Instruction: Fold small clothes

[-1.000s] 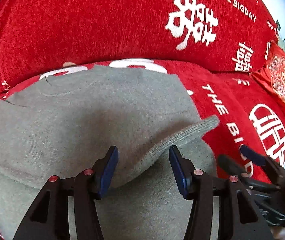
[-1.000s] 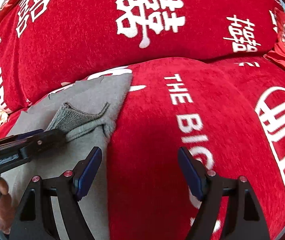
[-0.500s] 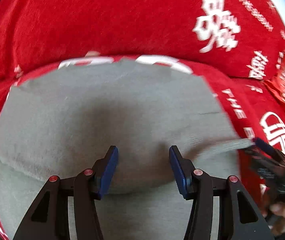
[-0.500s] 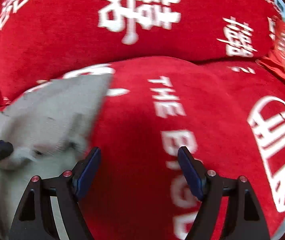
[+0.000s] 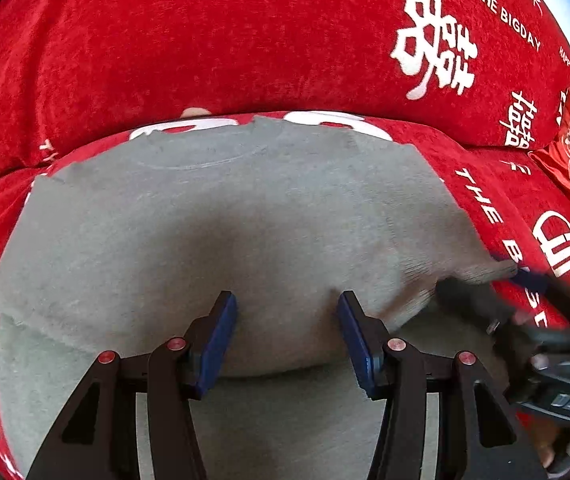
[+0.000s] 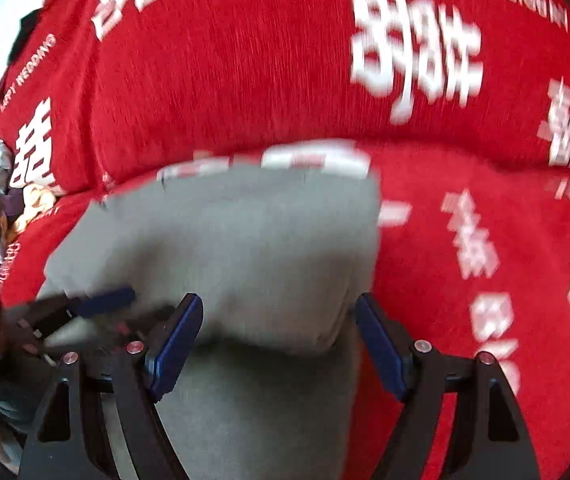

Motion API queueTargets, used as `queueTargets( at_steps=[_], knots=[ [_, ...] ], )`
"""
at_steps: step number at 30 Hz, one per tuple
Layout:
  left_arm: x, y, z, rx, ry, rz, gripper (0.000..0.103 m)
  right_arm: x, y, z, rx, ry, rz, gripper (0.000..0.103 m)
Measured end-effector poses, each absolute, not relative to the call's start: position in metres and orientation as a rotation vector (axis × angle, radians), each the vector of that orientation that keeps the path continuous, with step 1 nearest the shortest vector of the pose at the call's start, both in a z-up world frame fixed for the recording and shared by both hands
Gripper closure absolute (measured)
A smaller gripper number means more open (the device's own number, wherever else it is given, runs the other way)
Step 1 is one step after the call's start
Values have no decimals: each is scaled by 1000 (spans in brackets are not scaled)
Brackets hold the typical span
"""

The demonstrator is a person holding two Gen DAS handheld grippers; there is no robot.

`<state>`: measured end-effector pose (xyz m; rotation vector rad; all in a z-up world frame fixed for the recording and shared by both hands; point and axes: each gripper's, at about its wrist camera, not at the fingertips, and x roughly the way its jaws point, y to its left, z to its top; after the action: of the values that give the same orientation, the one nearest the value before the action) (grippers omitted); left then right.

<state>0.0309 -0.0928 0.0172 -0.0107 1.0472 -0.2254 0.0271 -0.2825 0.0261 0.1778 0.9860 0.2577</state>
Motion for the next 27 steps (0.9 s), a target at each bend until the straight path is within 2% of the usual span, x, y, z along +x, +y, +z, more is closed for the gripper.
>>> queueTargets(
  at_steps=[4,9,11,12,19,25,27],
  knots=[
    [30,-79,17,-39,1058,-232,49,18,-286,17,81,998,162,22],
    [30,-61,34,-38,1001,-163,47,9,-274,55,4,891,143,22],
    [33,-47,36,-33,982,-87,6,12,-265,64,-6,874,167,22],
    [34,-41,37,-40,965,-58,4,15,-256,66,-2,875,186,22],
    [55,1,15,-103,1029,5,4,52,-217,25,-5,1029,190,22],
    [75,13,-4,-63,1038,13,4,74,-209,12,-72,1006,107,20],
    [81,12,-7,-53,1048,-1,1,81,-207,8,-106,995,103,18]
  ],
)
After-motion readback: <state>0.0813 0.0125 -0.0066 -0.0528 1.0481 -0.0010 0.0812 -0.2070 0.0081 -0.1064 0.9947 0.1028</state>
